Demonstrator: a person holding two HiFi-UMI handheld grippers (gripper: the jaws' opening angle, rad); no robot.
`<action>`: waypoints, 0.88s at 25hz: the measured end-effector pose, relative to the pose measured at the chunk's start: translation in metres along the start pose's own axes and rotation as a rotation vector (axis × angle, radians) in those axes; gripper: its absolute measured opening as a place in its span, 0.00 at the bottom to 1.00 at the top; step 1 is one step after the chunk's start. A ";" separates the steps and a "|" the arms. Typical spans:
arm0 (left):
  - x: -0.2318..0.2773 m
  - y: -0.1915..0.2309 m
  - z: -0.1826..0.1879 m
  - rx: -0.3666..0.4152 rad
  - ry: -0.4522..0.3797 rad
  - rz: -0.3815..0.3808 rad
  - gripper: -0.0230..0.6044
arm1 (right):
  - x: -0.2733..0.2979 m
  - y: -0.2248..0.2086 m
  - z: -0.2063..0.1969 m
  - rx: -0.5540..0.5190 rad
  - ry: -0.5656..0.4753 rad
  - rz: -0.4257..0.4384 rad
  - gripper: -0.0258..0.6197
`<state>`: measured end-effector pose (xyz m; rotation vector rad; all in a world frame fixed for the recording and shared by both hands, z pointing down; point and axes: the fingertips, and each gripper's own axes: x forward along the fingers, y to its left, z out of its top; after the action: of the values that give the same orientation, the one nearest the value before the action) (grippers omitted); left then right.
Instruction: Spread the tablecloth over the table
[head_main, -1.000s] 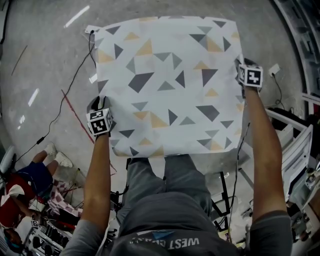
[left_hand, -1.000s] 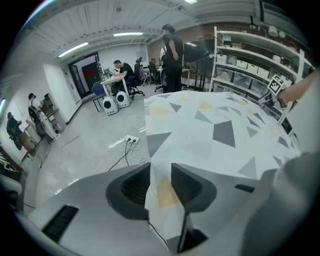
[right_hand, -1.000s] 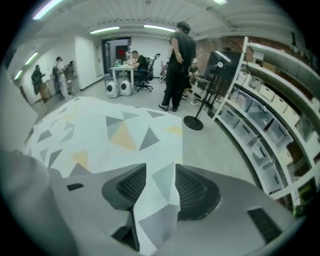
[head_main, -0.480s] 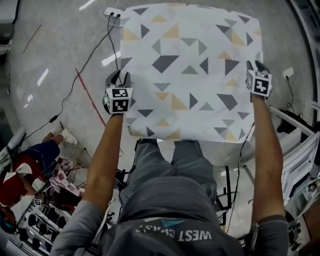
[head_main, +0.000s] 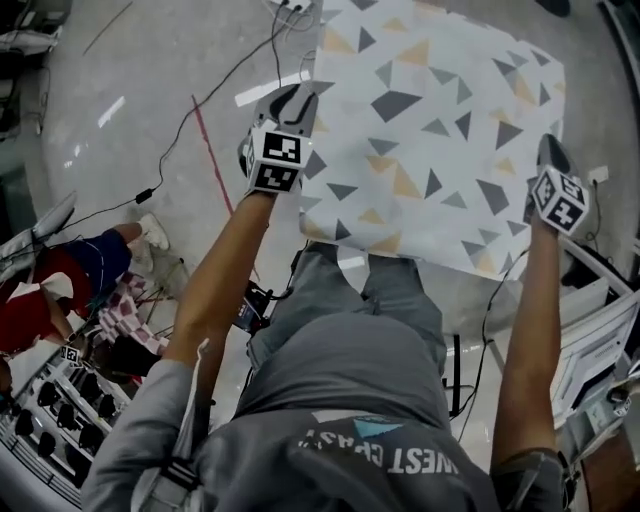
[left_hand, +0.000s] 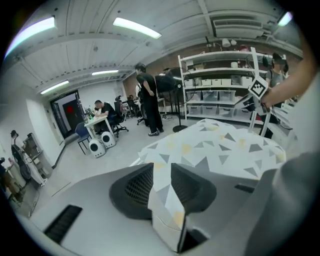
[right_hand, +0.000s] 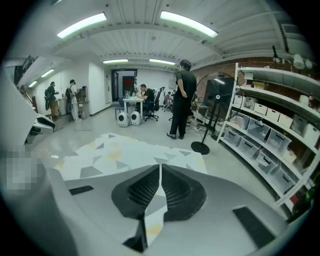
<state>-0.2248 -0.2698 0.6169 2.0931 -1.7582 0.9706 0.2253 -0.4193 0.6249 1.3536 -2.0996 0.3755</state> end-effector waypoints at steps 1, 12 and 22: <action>-0.009 0.003 0.009 0.000 -0.022 -0.004 0.20 | -0.010 0.008 0.007 0.015 -0.020 0.011 0.07; -0.134 0.035 0.117 -0.075 -0.326 -0.079 0.06 | -0.159 0.145 0.138 -0.002 -0.319 0.178 0.06; -0.278 0.014 0.216 -0.050 -0.551 -0.256 0.05 | -0.328 0.247 0.241 -0.177 -0.576 0.254 0.05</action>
<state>-0.1817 -0.1790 0.2787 2.6407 -1.6366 0.2885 0.0200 -0.2019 0.2538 1.1847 -2.7125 -0.1237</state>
